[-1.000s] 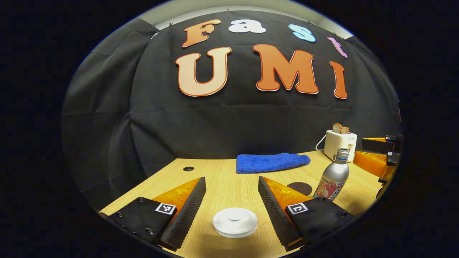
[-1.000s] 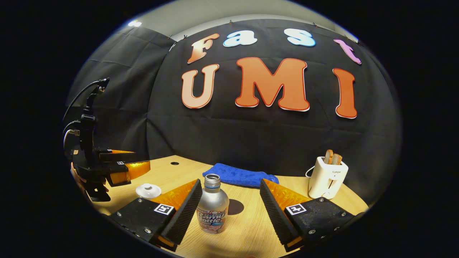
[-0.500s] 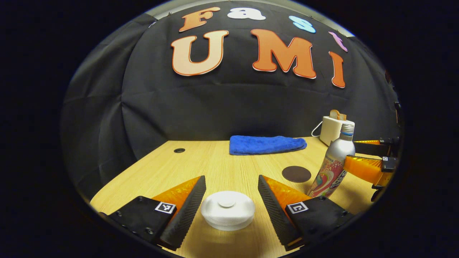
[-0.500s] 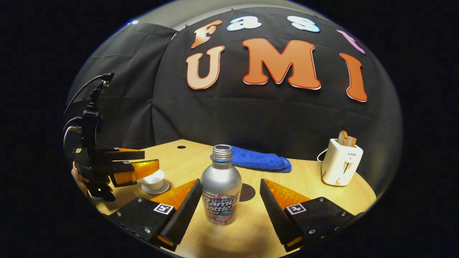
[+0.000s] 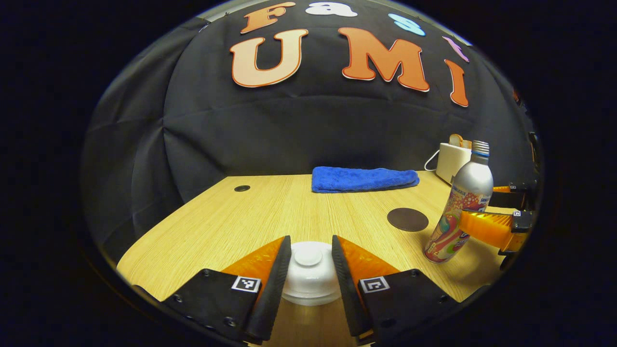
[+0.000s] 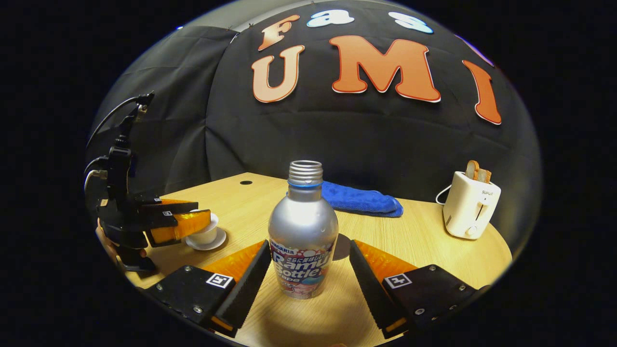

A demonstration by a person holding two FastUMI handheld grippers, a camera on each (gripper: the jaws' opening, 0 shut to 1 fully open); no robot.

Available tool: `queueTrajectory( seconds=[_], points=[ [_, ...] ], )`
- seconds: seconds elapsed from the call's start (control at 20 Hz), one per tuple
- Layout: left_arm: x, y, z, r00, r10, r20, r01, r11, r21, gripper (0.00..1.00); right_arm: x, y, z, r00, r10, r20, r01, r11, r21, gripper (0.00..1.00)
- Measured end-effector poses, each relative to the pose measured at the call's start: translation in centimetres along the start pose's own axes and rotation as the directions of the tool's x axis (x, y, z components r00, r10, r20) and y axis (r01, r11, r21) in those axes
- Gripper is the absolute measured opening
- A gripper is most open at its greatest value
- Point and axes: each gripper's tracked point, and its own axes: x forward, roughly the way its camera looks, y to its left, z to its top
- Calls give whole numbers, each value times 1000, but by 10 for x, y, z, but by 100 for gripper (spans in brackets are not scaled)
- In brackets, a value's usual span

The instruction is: Open the teacup lid with one hand, grasp the water bottle and pour water into the teacup with the other hand; after pouring, place the water bottle on the coaster and then close the teacup lid.

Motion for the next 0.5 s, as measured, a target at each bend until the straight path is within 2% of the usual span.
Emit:
queueTrajectory(
  seconds=[0.05, 0.15, 0.2, 0.3, 0.35, 0.45, 0.5],
  points=[
    [2, 0, -1, 1000, 3, 0, -3, 1000, 1, 61, 1, 1, -1, 1000, 0, -3, 0, 1000, 3, 98],
    [2, 0, 0, 1000, 2, 9, -2, 1000, -6, 54, 2, 0, -2, 1000, 2, -9, -2, 1000, 7, 98],
    [2, 2, 1, 1000, 5, 15, -5, 1000, -2, 54, 3, 1, -4, 1000, 2, -12, -2, 1000, 9, 98],
    [3, 3, 3, 1000, 9, 25, -8, 1000, -7, 35, 4, 2, -7, 1000, 2, -23, -2, 1000, 10, 98],
    [4, 3, 2, 1000, 10, 25, -10, 1000, -4, 39, 5, 1, -9, 1000, 3, -29, -2, 1000, 11, 98],
    [4, 3, 3, 1000, 10, 28, -10, 1000, -7, 30, 9, 2, -11, 999, 4, -40, -4, 1000, 12, 98],
    [3, 4, 5, 999, 12, 36, -11, 1000, -15, 30, 11, 1, -11, 999, 4, -46, -3, 1000, 16, 98]
  ],
)
